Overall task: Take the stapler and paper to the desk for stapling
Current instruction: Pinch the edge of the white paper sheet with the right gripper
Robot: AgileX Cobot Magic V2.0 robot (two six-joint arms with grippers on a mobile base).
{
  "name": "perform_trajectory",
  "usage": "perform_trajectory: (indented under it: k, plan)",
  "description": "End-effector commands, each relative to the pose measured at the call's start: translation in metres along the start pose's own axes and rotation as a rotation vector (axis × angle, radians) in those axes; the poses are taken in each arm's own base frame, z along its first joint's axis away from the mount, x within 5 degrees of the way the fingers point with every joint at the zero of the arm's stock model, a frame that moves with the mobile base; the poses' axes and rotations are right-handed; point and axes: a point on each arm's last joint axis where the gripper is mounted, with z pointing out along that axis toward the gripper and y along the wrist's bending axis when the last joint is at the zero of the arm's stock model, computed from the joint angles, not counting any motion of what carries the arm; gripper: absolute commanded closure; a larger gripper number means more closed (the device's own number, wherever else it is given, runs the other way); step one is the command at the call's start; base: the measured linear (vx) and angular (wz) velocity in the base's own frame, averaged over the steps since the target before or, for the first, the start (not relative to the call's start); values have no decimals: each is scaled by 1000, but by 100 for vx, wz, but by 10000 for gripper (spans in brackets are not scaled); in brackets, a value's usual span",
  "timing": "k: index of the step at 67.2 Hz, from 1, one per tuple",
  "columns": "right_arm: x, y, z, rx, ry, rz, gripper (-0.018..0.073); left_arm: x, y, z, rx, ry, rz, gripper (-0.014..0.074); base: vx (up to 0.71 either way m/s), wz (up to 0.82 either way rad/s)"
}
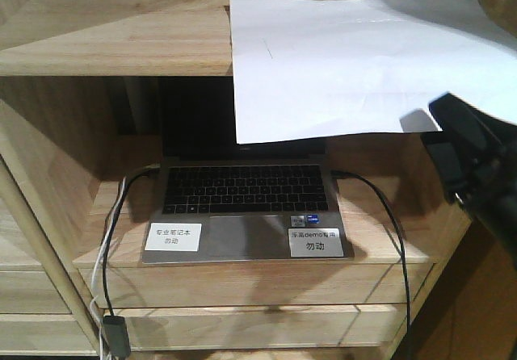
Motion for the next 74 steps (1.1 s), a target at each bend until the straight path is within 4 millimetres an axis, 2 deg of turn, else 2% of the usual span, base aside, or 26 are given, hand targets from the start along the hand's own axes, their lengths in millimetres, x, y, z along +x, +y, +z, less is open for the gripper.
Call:
perform_trajectory:
  k: [1, 20, 30, 37, 48, 64, 74]
  plan:
    - [-9, 16, 15, -124, -24, -10, 71, -18, -2, -4, 17, -130, -3, 603, 0, 0]
    - [-16, 21, 37, -198, -4, 63, 78, -18, -2, -4, 17, -130, -3, 603, 0, 0]
    - [-17, 26, 38, -240, -8, 62, 143, -18, -2, -4, 17, -130, -3, 603, 0, 0]
    - [-17, 26, 38, -240, -6, 61, 262, -18, -2, -4, 17, -130, -3, 603, 0, 0]
    - [-15, 27, 38, -250, 7, 53, 571, -18, -2, -4, 17, -130, -3, 603, 0, 0]
    - [-11, 36, 33, -305, 53, 15, 568, -18, -2, -4, 17, -130, -3, 603, 0, 0]
    - [-10, 47, 22, -325, 55, -17, 567, -18, -2, -4, 17, -130, -3, 603, 0, 0]
